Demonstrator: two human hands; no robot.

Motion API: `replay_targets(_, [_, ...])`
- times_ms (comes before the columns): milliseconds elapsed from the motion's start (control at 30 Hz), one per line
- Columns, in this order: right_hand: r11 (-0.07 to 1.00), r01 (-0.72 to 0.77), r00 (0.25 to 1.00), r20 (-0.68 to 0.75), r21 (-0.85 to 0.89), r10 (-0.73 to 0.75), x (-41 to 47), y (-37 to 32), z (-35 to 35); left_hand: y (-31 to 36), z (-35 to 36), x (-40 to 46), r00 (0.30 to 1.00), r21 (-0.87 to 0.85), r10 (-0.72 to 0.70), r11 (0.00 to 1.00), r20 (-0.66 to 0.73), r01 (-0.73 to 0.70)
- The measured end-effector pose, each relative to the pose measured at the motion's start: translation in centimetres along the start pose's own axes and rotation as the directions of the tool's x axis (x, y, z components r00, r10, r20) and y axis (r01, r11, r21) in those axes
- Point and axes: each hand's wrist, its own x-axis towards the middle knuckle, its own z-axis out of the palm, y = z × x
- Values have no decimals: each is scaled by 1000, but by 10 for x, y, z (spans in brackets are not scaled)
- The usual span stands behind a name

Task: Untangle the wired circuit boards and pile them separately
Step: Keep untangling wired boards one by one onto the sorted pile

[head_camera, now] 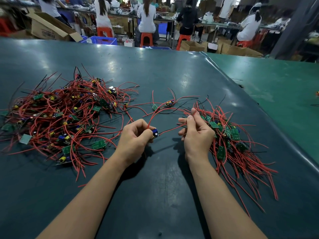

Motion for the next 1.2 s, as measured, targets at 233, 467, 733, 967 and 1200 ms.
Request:
replay_targets(233, [997, 39, 999, 29, -66, -37, -1, -2, -5, -1, -1, 0, 999, -47, -13, 999, -33, 11])
replay_targets(467, [980, -162, 985, 81, 118, 153, -1, -12, -4, 0, -3, 1, 992, -73, -4, 997, -125, -5])
replay_targets(733, [937, -346, 845, 421, -37, 329, -21, -15, 3, -2, 1, -2, 997, 25, 49, 999, -52, -48])
replay_targets(967, [929, -360, 883, 354, 87, 309, -14, -22, 0, -1, 1, -3, 1000, 18, 17, 1000, -22, -17])
replay_targets(1200, [678, -666, 731, 452, 310, 512, -11, -26, 2, -8, 2, -5, 954, 226, 117, 957, 278, -183])
